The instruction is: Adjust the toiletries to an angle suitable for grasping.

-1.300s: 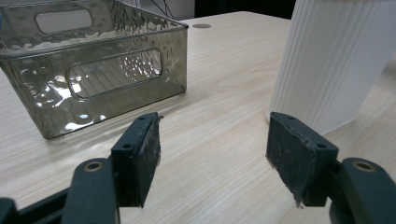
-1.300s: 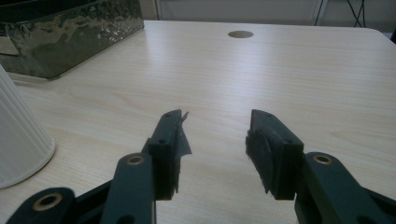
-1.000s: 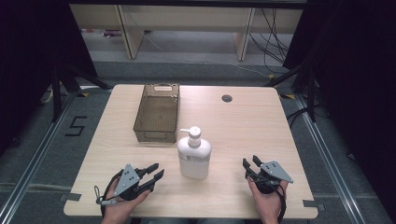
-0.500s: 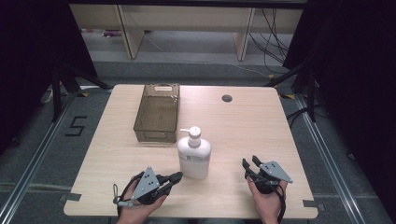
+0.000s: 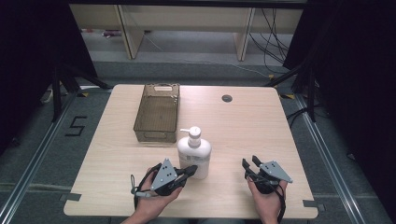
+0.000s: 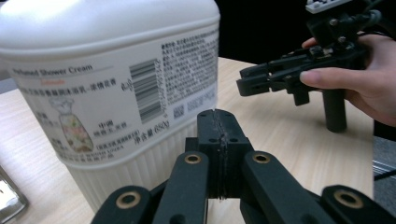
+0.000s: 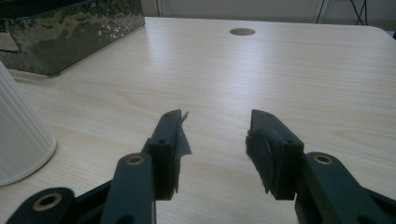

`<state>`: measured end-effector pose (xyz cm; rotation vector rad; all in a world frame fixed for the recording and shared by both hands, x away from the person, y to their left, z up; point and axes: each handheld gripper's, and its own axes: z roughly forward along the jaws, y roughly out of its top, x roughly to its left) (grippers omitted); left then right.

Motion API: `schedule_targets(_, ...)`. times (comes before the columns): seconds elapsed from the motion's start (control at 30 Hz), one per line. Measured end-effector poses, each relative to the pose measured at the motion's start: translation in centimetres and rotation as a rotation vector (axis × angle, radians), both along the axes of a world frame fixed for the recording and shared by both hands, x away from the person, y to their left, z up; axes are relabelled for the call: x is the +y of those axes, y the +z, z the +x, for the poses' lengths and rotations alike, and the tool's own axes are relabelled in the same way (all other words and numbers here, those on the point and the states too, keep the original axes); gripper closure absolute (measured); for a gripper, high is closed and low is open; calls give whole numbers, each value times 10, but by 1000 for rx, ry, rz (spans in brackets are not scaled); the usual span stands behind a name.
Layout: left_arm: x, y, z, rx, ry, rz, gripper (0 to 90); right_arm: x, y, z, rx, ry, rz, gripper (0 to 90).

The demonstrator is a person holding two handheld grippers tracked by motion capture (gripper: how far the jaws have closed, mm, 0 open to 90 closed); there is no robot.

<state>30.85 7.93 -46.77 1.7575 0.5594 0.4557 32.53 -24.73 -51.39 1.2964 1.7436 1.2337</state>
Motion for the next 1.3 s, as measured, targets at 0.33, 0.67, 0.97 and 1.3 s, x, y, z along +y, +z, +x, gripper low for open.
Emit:
schedule_targets(0.33,-7,0,8,10,11,-15,894,1,-1,1,4,9,27,553)
schedule_targets(0.67,-12,-1,17,6,30,-21,883,-1,-1,3,16,19,33,546)
schedule_targets(0.97,-2,23,-3,-67,63,-68,713,-2,-1,3,15,16,53,531)
schedule_targets(1.3,13,46,-10,-150,244,-129,457,-3,0,3,28,7,30,515)
